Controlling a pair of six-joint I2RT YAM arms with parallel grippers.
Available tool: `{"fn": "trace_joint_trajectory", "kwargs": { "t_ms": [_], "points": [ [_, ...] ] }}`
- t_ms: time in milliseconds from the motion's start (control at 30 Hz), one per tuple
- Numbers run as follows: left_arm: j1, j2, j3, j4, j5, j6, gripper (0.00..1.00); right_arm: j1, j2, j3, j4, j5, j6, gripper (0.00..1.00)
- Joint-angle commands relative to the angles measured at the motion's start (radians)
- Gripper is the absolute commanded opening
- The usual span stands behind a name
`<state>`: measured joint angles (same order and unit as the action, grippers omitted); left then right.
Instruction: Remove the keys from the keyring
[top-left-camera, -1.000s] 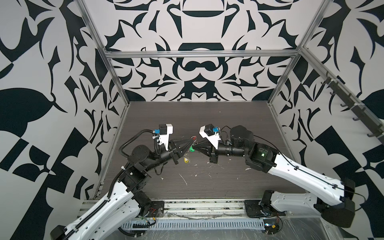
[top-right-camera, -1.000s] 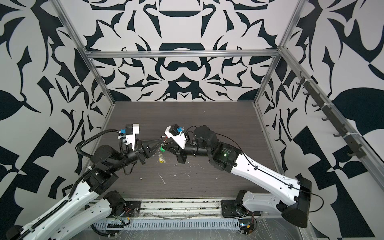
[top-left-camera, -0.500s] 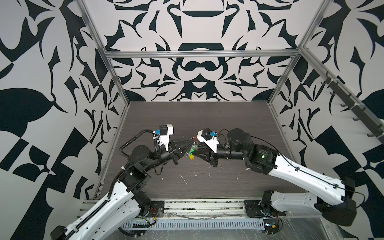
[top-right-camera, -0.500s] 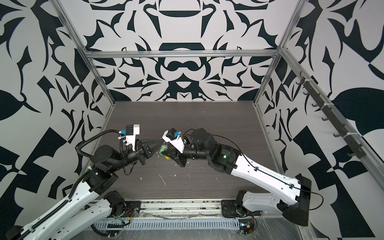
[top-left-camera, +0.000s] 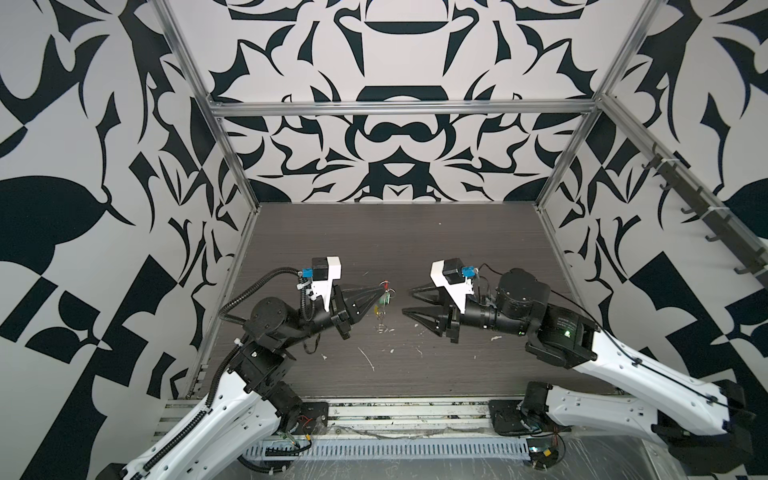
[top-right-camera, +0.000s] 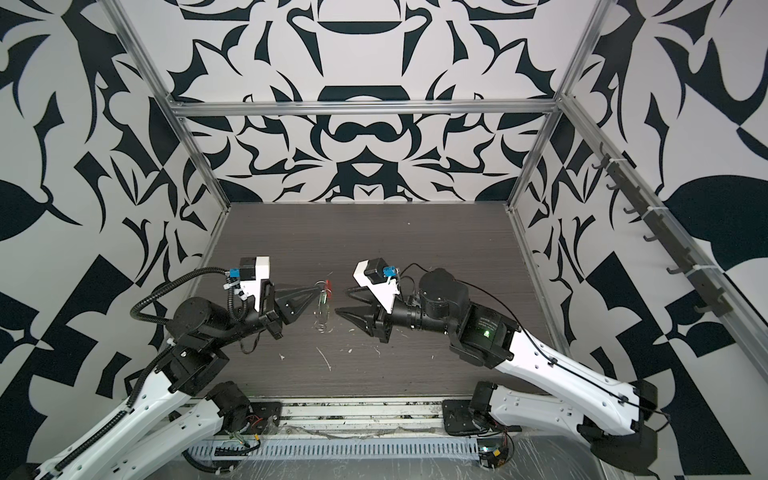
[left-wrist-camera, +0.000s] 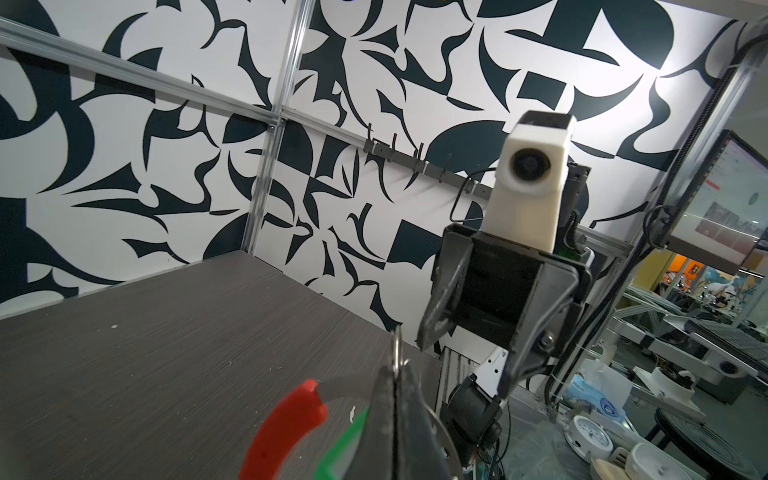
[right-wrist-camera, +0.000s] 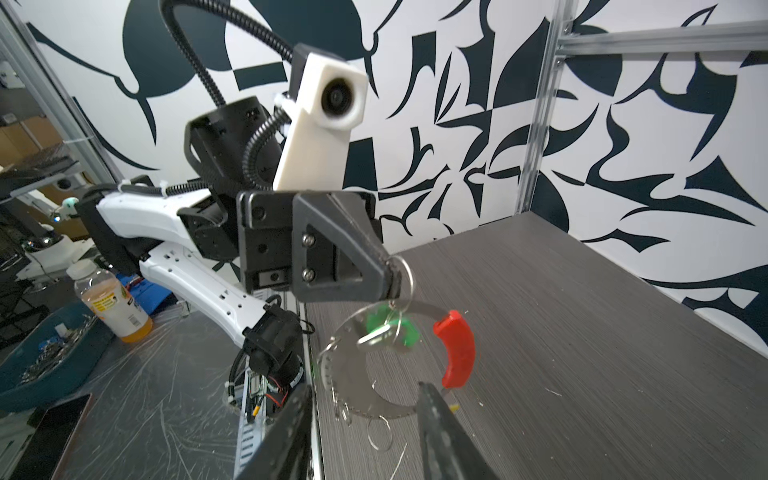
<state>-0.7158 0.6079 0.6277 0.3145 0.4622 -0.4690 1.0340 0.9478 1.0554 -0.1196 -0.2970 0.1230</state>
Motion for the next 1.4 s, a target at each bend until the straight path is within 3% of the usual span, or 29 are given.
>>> {"fn": "trace_joint_trajectory", "kwargs": {
  "t_ms": [0,200,333,500,733,1200,1267,1367],
  "points": [
    [-0.001,-0.017,-0.019,0.055,0.051,0.021,0.0,-0.01,0.022,0.042,0.118,-0.025,0.059,0.44],
    [-0.001,-0.025,-0.021,0.061,0.075,0.021,0.0,-0.082,0.085,0.047,0.211,-0.198,0.162,0.46],
    [-0.001,-0.033,-0.024,0.062,0.075,0.02,0.0,-0.103,0.097,0.038,0.245,-0.226,0.2,0.46],
    [-0.001,-0.039,-0.025,0.06,0.065,0.018,0.0,-0.108,0.115,0.043,0.25,-0.264,0.216,0.35],
    [-0.001,-0.051,-0.033,0.067,0.023,0.018,0.0,-0.107,0.146,0.049,0.262,-0.334,0.243,0.35],
    [-0.001,-0.038,-0.028,0.072,0.02,0.002,0.0,-0.108,0.161,0.061,0.25,-0.337,0.242,0.0],
    [-0.001,-0.038,-0.021,0.054,0.01,-0.003,0.0,-0.108,0.157,0.068,0.233,-0.331,0.235,0.0],
    [-0.001,-0.056,-0.008,-0.008,-0.006,-0.003,0.22,-0.107,0.148,0.095,0.15,-0.313,0.202,0.0]
  ]
}}
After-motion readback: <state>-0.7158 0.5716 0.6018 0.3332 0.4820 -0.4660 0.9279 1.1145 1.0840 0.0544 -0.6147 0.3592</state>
